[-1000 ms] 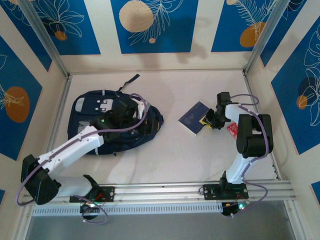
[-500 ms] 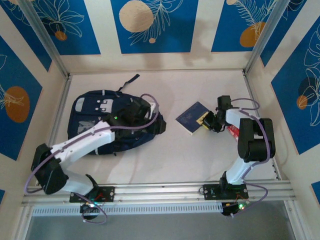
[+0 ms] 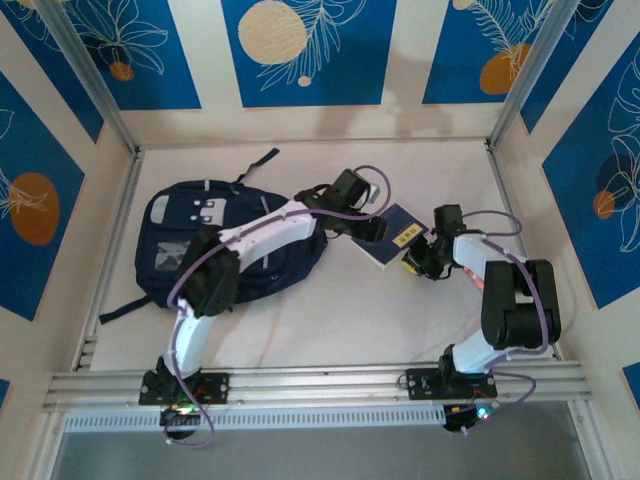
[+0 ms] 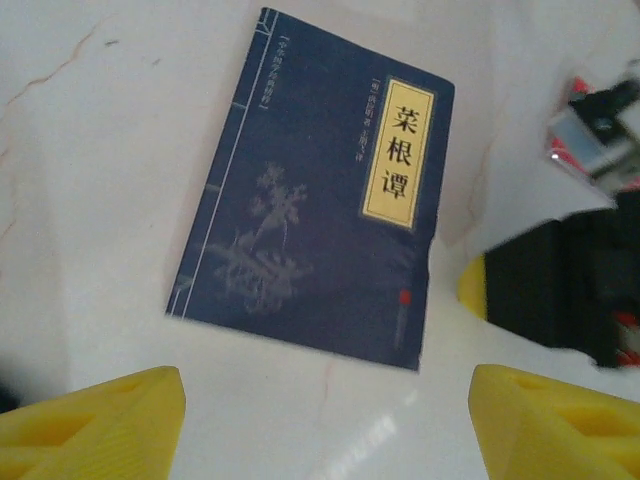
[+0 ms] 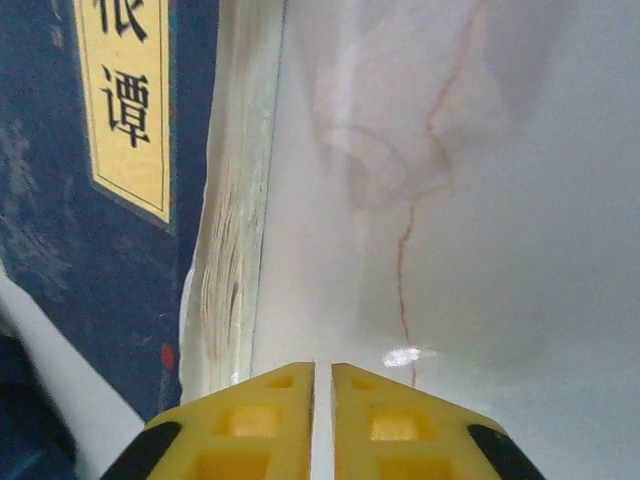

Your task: Pack the student bag

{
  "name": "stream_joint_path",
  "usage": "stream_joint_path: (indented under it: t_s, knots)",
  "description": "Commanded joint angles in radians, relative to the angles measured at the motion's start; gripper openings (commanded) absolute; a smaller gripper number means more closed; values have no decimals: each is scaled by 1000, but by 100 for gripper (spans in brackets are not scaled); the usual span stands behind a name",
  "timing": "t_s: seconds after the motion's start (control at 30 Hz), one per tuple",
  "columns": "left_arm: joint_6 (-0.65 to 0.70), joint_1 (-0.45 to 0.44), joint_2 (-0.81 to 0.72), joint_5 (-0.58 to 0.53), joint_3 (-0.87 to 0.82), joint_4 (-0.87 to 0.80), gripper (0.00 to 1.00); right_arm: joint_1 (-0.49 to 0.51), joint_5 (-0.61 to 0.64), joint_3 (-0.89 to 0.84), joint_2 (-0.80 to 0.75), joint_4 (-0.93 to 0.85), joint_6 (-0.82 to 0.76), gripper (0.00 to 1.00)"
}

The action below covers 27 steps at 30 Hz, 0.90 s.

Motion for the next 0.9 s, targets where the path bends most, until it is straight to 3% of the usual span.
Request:
stream_joint_path:
  t_s: [0.0,0.27,0.5,0.87]
  knots:
    - [40,22,97,25,111,1,75,-18,-6,-28,-64,5,43,22]
    - [-5,62,277,115,227,23,77,-95,-41,-89,-128,94,85,35]
    - [-19,61,326,175,221,16,76,-137,-104,-95,-85,173,105,57]
    - [-171,48,179,397,-87,249,71,-139,-171,-62,8,222,81,58]
